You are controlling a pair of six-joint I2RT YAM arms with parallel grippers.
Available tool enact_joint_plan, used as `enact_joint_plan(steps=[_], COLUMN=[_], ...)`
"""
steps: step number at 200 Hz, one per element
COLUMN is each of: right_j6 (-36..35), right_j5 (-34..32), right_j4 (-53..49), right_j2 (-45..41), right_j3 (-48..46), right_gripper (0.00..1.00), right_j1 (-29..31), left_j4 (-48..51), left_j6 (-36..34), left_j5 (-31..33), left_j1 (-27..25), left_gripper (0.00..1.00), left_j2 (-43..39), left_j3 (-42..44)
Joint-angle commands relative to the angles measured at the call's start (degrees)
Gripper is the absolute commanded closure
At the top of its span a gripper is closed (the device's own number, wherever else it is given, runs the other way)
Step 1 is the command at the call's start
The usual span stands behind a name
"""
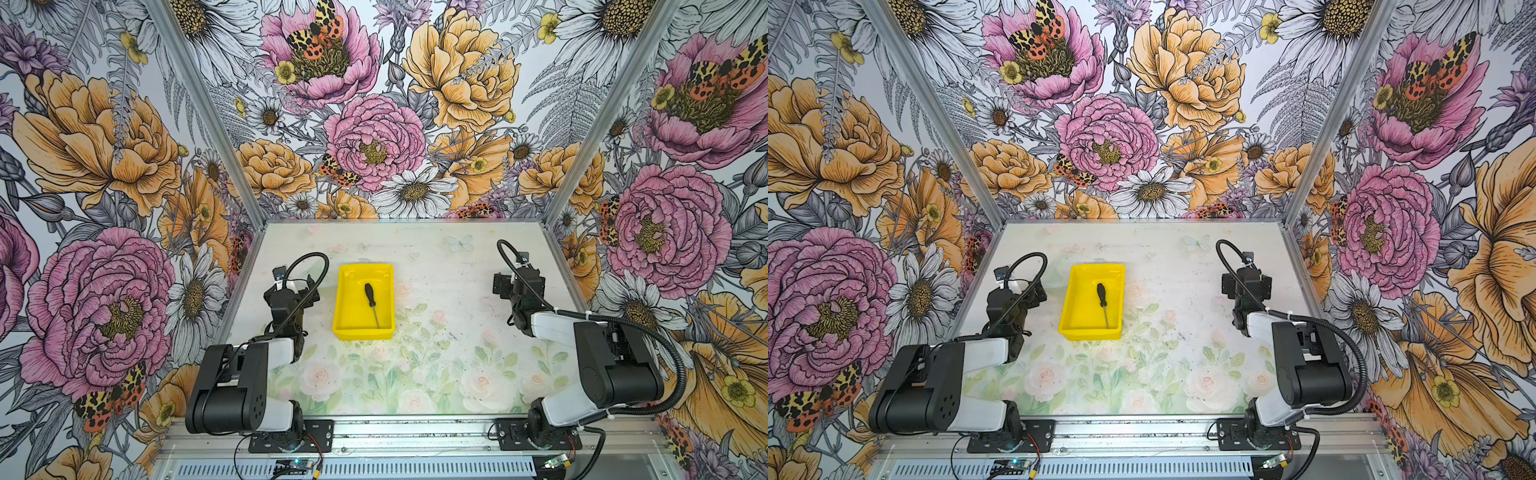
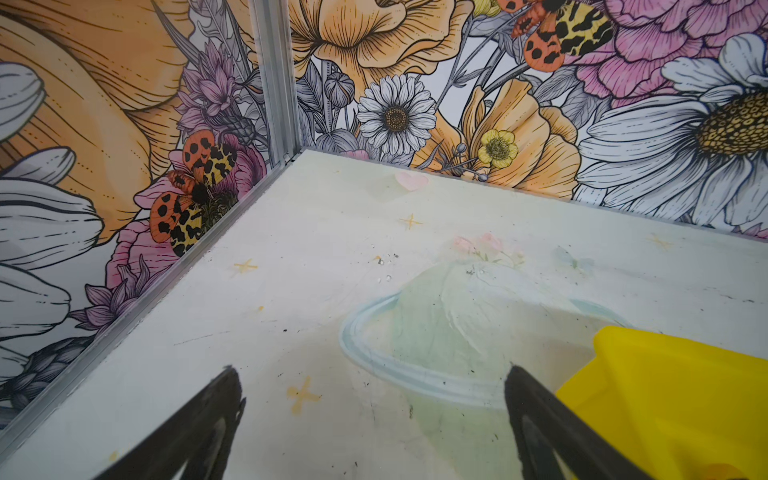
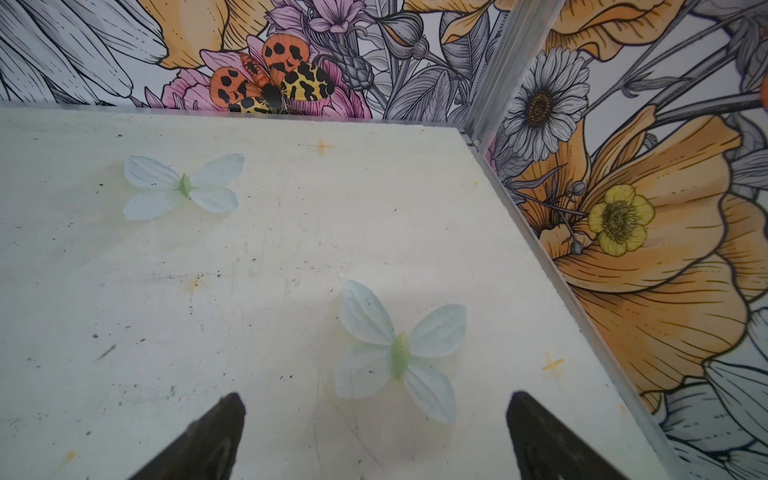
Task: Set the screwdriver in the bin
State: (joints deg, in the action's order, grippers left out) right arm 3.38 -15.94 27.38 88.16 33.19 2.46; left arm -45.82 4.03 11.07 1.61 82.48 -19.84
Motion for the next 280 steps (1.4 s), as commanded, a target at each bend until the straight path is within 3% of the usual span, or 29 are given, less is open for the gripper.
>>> enact_joint_plan(steps=[1, 36, 62, 93, 212, 248, 280], right_j6=[0.72, 1.16, 1.28, 0.5, 1.08, 1.1, 1.09], right_j5=[4.82, 7.38, 9.58, 11.4, 10.5, 10.51, 10.52], right_j4=[5.91, 7.53, 10.33, 22.71, 21.24, 21.27, 21.24], right_j2=[-1.01, -1.32, -1.76, 0.33, -0.29, -0.31, -0.27], right_j3=[-2.02, -3.11, -4.89, -10.48, -10.42, -10.36, -10.42], right_gripper=[0.0, 0.0, 0.0, 0.01, 0.01, 0.01, 0.0], right_j1=[-1.31, -2.45, -3.15, -3.43, -3.4, -3.41, -3.43], left_j4=[-4.77, -12.19, -11.27, -11.25, -10.95, -10.43, -9.09], left_j6=[-1.4, -1.91, -1.94, -1.92, -2.38, -3.58, -4.12], left_j5=[-2.15, -3.43, -3.26, -3.24, -1.67, 2.44, 2.29], left_j1=[0.22, 0.15, -0.06, -0.04, -0.91, -2.6, -2.93], left_gripper=[0.01, 0.01, 0.01, 0.01, 0.01, 0.01, 0.01], left_j2=[1.9, 6.66, 6.35, 6.37, 6.38, 6.47, 6.4], left_j3=[-1.25, 0.21, -0.03, -0.05, -0.31, -0.64, -1.28])
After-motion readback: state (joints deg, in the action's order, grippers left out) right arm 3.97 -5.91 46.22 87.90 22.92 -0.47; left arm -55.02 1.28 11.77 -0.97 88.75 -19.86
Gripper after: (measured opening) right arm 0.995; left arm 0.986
